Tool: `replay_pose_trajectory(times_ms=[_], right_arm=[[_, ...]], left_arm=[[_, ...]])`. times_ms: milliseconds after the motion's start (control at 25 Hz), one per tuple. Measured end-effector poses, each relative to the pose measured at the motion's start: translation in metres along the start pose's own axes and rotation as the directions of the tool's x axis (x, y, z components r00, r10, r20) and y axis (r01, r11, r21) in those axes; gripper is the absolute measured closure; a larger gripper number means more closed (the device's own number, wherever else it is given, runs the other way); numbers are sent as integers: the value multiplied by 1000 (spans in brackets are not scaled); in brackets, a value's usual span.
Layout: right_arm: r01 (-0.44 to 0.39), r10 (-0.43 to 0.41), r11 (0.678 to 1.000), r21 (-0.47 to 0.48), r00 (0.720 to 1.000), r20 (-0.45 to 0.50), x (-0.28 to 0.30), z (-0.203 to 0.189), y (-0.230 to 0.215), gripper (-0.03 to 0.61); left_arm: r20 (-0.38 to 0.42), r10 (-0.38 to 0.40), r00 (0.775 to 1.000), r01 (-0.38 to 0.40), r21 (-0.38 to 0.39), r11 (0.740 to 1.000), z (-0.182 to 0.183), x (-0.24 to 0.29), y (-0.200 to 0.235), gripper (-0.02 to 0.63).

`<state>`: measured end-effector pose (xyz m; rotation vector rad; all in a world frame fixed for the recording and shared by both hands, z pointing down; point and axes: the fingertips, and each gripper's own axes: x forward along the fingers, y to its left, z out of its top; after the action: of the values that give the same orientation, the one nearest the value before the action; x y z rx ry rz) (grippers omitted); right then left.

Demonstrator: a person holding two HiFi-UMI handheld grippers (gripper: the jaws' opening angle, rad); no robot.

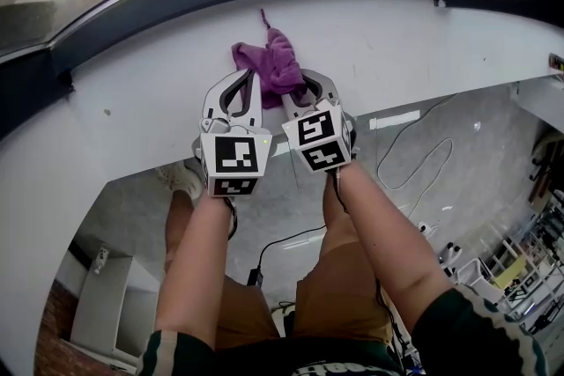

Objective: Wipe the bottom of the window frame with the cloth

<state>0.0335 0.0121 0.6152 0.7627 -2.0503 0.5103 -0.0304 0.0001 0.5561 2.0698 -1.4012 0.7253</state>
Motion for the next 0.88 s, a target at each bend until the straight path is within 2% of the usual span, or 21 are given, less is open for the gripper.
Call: replay_pose_trajectory(times_ms=[600, 880], right_arm=[[-24, 24, 999, -29, 1000, -1, 10, 14, 21, 476], [-38, 38, 998, -52, 999, -1, 15, 21, 33, 476]], left_arm=[[-2, 18, 1000, -18, -25, 1000, -8, -12, 16, 604], [-2, 55, 998, -55, -55, 997, -16, -24, 35, 604]])
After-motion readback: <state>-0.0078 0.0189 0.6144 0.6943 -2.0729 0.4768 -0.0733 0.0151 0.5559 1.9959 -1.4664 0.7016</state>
